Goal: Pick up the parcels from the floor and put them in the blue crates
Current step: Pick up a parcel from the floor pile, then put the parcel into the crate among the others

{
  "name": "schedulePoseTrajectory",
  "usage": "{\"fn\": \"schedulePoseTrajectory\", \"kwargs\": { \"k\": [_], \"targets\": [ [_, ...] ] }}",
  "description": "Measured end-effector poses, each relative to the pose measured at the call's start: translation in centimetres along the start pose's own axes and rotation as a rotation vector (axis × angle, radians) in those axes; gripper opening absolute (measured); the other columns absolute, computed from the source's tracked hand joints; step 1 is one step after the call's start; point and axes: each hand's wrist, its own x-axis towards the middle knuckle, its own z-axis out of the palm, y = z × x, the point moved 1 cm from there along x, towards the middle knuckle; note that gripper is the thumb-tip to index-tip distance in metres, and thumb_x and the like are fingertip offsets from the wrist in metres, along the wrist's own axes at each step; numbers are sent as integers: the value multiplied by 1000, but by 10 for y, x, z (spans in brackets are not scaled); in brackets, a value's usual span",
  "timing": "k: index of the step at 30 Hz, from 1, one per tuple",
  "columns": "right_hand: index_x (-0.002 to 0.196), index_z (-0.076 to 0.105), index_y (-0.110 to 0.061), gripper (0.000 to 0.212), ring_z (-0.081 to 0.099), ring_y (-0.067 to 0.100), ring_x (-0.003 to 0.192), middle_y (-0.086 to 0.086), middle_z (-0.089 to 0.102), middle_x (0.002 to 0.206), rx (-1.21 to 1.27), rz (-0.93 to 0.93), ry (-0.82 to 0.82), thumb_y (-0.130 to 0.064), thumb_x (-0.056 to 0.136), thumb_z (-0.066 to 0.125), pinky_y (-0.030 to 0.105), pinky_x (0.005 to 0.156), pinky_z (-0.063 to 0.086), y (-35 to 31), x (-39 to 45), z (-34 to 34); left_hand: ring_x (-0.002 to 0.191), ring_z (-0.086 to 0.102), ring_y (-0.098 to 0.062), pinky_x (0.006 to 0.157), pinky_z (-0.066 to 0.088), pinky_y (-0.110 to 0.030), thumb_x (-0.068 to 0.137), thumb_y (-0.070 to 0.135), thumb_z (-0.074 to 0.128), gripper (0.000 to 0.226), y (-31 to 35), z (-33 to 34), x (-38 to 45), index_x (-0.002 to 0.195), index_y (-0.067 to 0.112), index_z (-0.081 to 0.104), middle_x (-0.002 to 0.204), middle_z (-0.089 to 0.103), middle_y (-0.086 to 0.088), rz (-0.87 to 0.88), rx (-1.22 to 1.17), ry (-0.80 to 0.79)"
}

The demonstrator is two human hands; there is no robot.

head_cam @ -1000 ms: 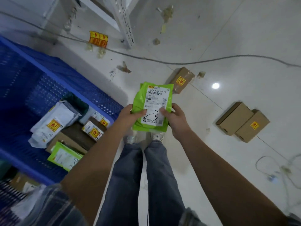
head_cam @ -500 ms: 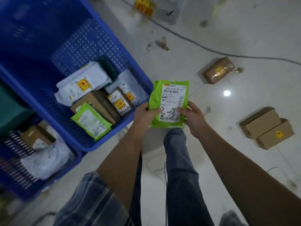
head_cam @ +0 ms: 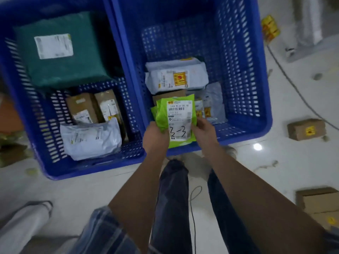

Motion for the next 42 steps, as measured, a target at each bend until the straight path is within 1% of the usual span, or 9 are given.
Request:
{"fn": "schedulePoseTrajectory", "kwargs": {
  "k": [4,7,12,18,22,25,30,37,42],
  "targets": [
    [137,38,-15,56,58,24,110,6,56,127,-328,-235,-6,4,85,52,26,74,45,5,20,33,102,59,-35,65,40,-35,93,5,47,44,-8,12,22,134,2,30,132,44,-16,-1,113,57],
    [146,23,-27,72,54,24,109,5,32,149,-761,-397,-57,3,87,49,30,74,46,21,36,47,108,55,-34,71,46,-35,91,-3,47,73,-8,34,31,150,10,5,141,29,-21,63,308,6],
    [142,31,-24,69,52,31,112,11,36,137,-1130,-370,-97,-10,84,64,40,88,48,53,57,48,120,41,-26,94,38,-31,98,15,38,55,-17,67,40,146,2,17,134,37,-13,213,789,4],
    [144,24,-21,73,40,36,124,17,35,138,-1517,-620,-76,-19,84,66,44,102,35,59,77,40,107,51,-19,93,37,-27,97,23,40,73,-25,81,65,145,-10,-4,120,50,-8,341,1064,18],
    [148,9,-27,90,39,36,126,17,29,142,-1598,-570,-197,-16,80,68,44,101,37,58,82,30,102,52,-18,88,38,-26,95,24,45,79,-21,71,69,144,-13,-6,117,52,-9,404,1198,-17],
    [150,10,-28,82,43,36,119,17,31,137,-1409,-453,-202,-19,85,60,44,92,44,52,68,12,104,54,-20,78,34,-28,97,18,39,72,-11,63,66,145,-12,-6,122,52,-11,342,1202,-125],
    [145,26,-26,63,60,31,84,7,32,137,-969,-427,-134,-11,88,48,38,64,51,40,31,-36,121,51,-29,80,46,-36,92,29,56,76,13,50,47,148,0,12,140,43,-15,-10,562,-288],
    [130,42,-23,45,56,15,86,7,50,125,-116,-134,515,-11,89,54,31,80,52,56,-1,-161,109,56,-34,86,49,-41,92,17,52,32,51,45,20,122,5,50,121,55,-16,377,854,-269],
    [129,37,-14,41,58,26,80,3,54,80,269,248,546,-8,90,46,36,74,51,118,0,-235,92,61,-34,71,51,-38,87,13,55,17,101,97,-18,103,9,60,100,64,-15,555,673,-188]
  ]
}}
